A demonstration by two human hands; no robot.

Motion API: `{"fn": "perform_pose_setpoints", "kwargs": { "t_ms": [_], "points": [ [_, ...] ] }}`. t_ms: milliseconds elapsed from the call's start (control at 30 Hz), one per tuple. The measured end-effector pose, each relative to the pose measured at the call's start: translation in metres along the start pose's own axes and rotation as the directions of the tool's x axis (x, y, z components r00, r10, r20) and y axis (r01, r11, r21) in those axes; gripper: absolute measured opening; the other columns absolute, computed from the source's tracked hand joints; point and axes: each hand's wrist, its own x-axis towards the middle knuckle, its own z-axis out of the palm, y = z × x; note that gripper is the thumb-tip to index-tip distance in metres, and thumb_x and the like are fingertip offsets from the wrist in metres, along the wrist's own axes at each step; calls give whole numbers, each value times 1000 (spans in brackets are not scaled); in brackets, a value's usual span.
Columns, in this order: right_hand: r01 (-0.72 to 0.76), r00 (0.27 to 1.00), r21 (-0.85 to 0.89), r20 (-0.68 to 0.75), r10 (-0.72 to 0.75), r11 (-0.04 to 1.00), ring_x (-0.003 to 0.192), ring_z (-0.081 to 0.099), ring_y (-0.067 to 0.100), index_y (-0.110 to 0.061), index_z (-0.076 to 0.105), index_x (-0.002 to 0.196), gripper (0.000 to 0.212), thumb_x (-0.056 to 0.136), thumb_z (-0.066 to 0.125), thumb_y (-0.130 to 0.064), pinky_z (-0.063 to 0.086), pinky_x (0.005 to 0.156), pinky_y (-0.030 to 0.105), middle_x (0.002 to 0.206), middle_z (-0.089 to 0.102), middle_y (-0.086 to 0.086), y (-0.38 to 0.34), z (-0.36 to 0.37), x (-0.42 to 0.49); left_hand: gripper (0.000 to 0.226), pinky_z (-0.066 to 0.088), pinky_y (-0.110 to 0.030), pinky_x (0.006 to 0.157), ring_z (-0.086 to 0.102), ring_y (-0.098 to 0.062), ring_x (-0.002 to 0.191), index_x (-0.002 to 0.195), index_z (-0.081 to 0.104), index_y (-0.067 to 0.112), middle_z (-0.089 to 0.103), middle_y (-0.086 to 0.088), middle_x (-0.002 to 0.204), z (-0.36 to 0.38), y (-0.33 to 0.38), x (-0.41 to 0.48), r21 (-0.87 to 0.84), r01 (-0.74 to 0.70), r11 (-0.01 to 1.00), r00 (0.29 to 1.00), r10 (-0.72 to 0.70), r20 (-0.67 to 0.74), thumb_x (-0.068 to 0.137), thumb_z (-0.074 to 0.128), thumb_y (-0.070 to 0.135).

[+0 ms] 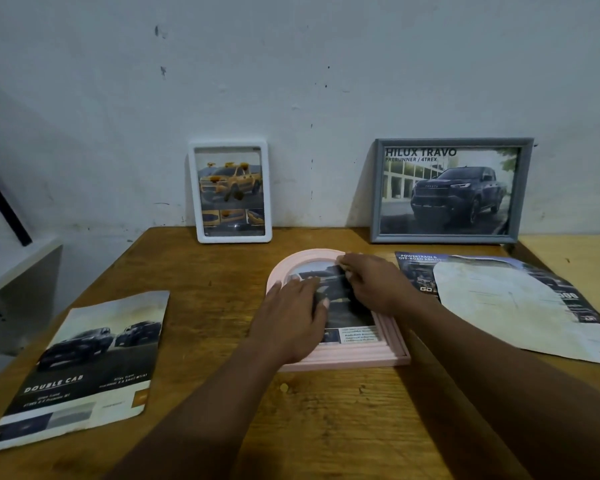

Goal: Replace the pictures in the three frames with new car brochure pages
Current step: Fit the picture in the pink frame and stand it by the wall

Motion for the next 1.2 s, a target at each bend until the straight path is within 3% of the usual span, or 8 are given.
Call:
{"fn": "perform_pose_setpoints", "kwargs": {
  "t_ms": [167, 500, 633, 733, 867, 1033, 1133, 1200],
  "points": [
    [2, 1000, 51, 28, -3, 999, 149, 22, 23, -20, 37, 150, 47, 104, 41, -28, 22, 118, 40, 159, 33, 6, 10, 7, -21, 55, 12, -40, 126, 26, -20, 152, 158, 31, 20, 40, -5, 161, 0, 1, -1, -23, 24, 999, 1000, -24, -7, 108, 30, 44],
    [-8, 999, 35, -38, 9, 999, 152, 10, 14, -21, 27, 155, 52, 106, 32, -34, 6, 116, 23, 164, 21, 0, -10, 17, -123, 50, 48, -50, 106, 49, -24, 136, 155, 37, 22, 50, -5, 152, 3, -6, -7, -300, 99, 949, 976, -151, -154, 107, 34, 39],
    [-108, 994, -99, -42, 105, 989, 153, 2, 16, -19, 15, 158, 68, 96, 9, -46, 3, 121, 31, 166, 12, 1, -36, 30, -151, 44, 58, -48, 88, 61, -22, 112, 149, 43, 26, 60, -4, 132, -2, -5, -11, -455, 155, 877, 935, -280, -220, 108, 32, 39],
    [-144, 987, -172, -93, 129, 975, 153, 0, 20, -16, 11, 159, 70, 96, 0, -45, -2, 122, 37, 166, 10, 5, -54, 42, -159, 44, 57, -50, 88, 61, -22, 107, 145, 47, 30, 62, -2, 128, -5, -6, -10, -569, 204, 797, 895, -388, -221, 107, 30, 43],
    [-3, 999, -113, -45, -2, 994, 153, -1, 21, -14, 11, 158, 75, 92, -3, -46, -1, 124, 40, 166, 9, 6, -81, 55, -154, 40, 53, -46, 94, 57, -21, 110, 140, 54, 27, 61, -2, 129, -11, -5, -5, -672, 276, 687, 842, -510, -176, 109, 30, 36],
    [170, 985, -103, 48, -166, 980, 153, -3, 25, -8, 10, 158, 80, 89, -1, -46, -2, 123, 46, 166, 7, 12, -119, 64, -140, 36, 41, -34, 84, 55, -19, 103, 129, 61, 22, 59, 2, 115, -17, -4, -6, -687, 287, 668, 846, -514, -145, 108, 34, 35],
    [223, 964, -63, 160, -211, 973, 153, -7, 21, -12, 3, 158, 74, 94, 6, -48, -3, 124, 44, 166, 0, 8, -130, 57, -131, 48, 48, -43, 99, 60, -22, 110, 130, 61, 25, 65, -2, 127, -33, -15, -3, -765, 333, 552, 865, -502, 15, 97, 36, 50],
    [201, 954, 120, 201, -222, 972, 151, 13, 19, -18, 19, 156, 59, 103, 22, -43, 12, 124, 44, 164, 17, 4, -129, 38, -126, 58, 45, -49, 107, 59, -23, 119, 140, 56, 23, 61, -4, 139, -41, -22, -3, -819, 351, 455, 869, -484, 103, 92, 37, 51]
  ]
}}
